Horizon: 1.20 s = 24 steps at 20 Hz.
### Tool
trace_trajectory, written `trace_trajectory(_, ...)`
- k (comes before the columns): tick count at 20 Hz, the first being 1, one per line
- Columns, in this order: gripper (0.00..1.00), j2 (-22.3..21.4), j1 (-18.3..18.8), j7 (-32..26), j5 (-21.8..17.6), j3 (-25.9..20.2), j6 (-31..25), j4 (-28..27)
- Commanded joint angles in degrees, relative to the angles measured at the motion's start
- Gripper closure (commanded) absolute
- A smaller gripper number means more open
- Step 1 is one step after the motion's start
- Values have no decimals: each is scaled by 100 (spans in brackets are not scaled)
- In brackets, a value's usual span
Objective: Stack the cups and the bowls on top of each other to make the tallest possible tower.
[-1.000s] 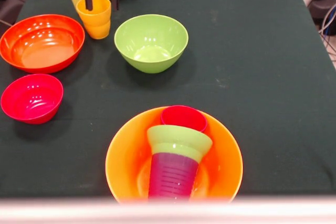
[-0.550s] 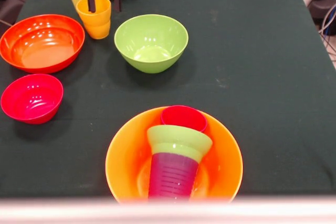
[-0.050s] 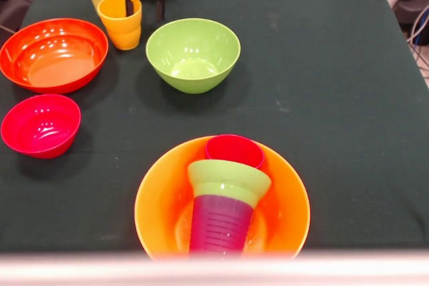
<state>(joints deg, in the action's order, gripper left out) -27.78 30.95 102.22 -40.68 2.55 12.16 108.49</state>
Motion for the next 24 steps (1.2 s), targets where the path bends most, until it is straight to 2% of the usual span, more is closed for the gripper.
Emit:
trace_trajectory(1,0,960,-391,791,500,540,-53,-699)
trace_trajectory(8,0,1336,-499,767,741,717,171,-832)
trace_trajectory(9,100,1332,-460,713,776,700,151,-823)
trace_trajectory(14,100,1234,-457,609,747,682,11,-784)
trace_trajectory(18,100,971,-224,489,545,359,-359,-655)
trace_trajectory(20,100,755,-27,358,456,56,-727,-535)
trace_trajectory(24,100,262,253,-52,728,-536,-1911,-402)
